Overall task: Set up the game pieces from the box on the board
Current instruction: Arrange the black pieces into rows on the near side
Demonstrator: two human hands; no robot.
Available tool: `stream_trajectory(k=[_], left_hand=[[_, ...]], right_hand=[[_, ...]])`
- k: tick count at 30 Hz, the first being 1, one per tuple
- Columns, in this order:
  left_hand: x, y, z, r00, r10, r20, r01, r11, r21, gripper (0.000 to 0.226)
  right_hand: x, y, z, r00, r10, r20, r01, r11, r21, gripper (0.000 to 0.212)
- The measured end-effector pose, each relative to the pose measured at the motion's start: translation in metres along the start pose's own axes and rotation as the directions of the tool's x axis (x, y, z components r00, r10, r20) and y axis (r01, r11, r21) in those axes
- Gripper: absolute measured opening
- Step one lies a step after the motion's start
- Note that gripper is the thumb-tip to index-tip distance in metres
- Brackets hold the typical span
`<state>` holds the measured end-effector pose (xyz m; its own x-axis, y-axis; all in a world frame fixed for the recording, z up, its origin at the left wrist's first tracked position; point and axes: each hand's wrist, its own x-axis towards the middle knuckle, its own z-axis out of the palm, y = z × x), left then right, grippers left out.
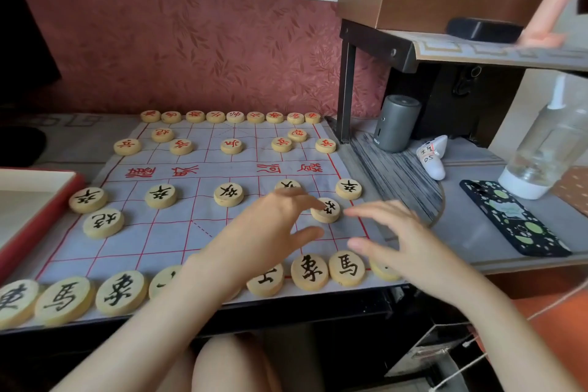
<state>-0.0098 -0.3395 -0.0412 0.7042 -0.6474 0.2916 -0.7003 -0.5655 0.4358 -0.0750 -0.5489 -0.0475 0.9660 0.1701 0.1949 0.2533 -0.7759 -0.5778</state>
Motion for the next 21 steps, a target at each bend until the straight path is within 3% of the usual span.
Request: stream_trajectory(k=[5,11,16,21], left_hand=[[0.049,-0.015,0.005,0.972,0.025,0.235,-0.052,0.993,0.108,0.041],[0.069,-0.019,0.013,0.934,0.043,0.354,-0.077,0.994,0.081,0.051],[0.071,-0.023,0.016,0.932,0.058,0.357,-0.097,0.991,0.092,0.043],[0.07,-0.019,0.023,0.973,-0.003,0.232,-0.037,0.985,0.169,0.041]], right_hand=[[0.059,0.032,-0.016,0.997,0.07,-0.026,-0.07,0.997,-0.015,0.038],[0.096,0.057,-0.014,0.982,0.093,0.164,-0.077,0.992,-0.101,0.045],[0.096,0.067,-0.01,0.993,0.058,0.106,-0.045,0.991,-0.123,0.036],[0.096,0.069,-0.004,0.994,0.102,-0.031,-0.106,0.983,-0.151,0.03]])
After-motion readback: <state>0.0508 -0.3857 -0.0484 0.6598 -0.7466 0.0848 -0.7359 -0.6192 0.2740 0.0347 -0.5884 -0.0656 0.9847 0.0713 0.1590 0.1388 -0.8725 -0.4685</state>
